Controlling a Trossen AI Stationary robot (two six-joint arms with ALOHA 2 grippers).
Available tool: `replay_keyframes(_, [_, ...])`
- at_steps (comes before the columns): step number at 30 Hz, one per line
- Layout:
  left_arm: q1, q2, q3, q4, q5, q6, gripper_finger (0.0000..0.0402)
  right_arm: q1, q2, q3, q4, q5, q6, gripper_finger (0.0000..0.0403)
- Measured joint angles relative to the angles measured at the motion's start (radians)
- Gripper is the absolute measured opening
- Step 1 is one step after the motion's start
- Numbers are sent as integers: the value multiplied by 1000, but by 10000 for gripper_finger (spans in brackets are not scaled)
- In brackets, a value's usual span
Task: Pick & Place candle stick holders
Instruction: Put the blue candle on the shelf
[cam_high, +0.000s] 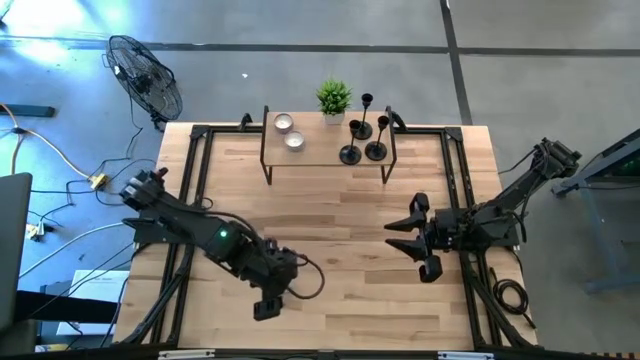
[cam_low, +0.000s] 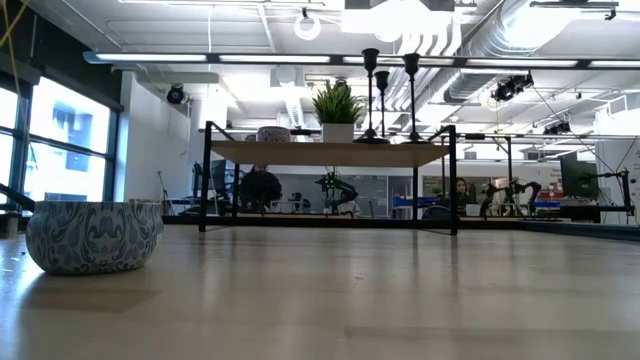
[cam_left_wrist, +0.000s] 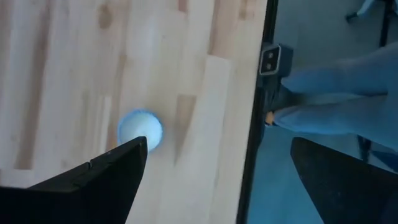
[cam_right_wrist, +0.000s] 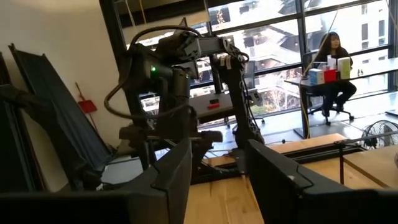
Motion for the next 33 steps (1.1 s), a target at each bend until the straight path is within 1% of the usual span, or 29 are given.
replay_keyframes(3, [0,33,0,19,64,0,388,0,0,0,-11,0,-2,145])
replay_keyframes(7, [0,75,-1,28,77,26,388,0,0,0,-42,0,0,145])
replay_keyframes(12, [0,103,-1,18,25,41,388,0,0,0,-63,-13,1,146])
replay_keyframes(15, [-1,104,-1,-38,-42,54,388,0,0,0,-64,-33,0,143])
replay_keyframes(19, [0,118,-1,-118,-95,59,388,0,0,0,-71,-45,1,140])
replay_keyframes(25, [0,142,-1,-129,-88,59,388,0,0,0,-102,-50,41,140])
replay_keyframes(28, [0,155,-1,-135,-100,57,388,0,0,0,-110,-50,42,140])
replay_keyframes(33, [0,182,-33,-122,-46,43,388,0,0,0,-112,-50,43,140])
